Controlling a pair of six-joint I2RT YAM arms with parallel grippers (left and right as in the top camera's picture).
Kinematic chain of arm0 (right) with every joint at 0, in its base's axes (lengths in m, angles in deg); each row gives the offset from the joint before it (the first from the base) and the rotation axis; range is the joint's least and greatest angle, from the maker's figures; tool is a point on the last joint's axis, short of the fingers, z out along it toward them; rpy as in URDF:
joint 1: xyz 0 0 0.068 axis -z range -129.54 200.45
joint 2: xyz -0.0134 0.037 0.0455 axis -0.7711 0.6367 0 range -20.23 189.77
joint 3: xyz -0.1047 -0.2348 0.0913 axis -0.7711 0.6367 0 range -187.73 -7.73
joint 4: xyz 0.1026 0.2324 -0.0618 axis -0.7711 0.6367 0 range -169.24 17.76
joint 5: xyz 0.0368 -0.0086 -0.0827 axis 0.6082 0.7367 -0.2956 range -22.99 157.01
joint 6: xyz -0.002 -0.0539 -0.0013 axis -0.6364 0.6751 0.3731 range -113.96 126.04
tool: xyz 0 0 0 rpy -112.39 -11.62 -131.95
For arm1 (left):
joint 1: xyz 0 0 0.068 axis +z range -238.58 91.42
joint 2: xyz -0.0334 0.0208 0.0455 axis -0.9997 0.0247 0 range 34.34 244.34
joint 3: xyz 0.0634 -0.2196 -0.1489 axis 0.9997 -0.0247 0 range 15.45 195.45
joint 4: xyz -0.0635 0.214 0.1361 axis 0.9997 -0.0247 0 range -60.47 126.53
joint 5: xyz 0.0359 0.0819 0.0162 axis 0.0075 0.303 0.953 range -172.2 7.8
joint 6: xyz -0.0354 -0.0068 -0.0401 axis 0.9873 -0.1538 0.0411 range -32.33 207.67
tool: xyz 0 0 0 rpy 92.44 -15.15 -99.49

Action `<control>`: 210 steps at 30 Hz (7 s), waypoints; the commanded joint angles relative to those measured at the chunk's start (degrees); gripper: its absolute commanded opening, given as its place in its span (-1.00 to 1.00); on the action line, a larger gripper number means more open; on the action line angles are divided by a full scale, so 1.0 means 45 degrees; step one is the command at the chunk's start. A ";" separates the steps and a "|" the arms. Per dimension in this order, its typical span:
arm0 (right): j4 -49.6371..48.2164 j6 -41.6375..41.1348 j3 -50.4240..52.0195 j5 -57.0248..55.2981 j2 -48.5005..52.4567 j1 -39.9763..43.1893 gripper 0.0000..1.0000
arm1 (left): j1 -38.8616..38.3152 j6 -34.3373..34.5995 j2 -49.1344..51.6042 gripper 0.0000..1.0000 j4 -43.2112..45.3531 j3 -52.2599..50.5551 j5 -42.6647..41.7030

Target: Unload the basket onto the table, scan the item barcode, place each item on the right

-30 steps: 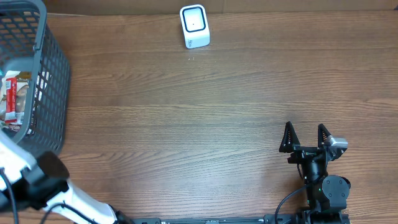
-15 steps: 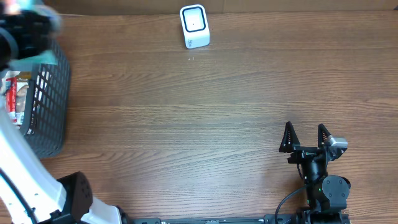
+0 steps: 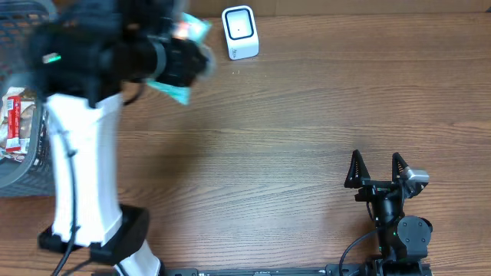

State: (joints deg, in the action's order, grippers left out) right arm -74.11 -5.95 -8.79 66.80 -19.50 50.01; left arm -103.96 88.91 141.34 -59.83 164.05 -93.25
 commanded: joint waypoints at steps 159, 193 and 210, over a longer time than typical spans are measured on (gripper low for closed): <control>-0.0083 -0.0053 0.0136 0.0063 -0.0126 0.0024 1.00 | -0.5586 0.3157 0.6052 -0.88 -0.0107 0.0311 0.1224; -0.0083 -0.0053 0.0136 0.0063 -0.0126 0.0019 1.00 | -0.5775 0.3157 0.5999 1.00 -0.0107 0.0141 0.1146; -0.0083 -0.0053 0.0136 0.0063 -0.0126 0.0019 1.00 | -0.3672 0.4056 0.7150 -0.10 0.2186 0.0141 0.3147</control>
State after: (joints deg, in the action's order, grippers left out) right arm -74.13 -5.95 -8.77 66.83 -19.50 49.99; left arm -121.66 107.05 170.41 -50.80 164.92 -79.98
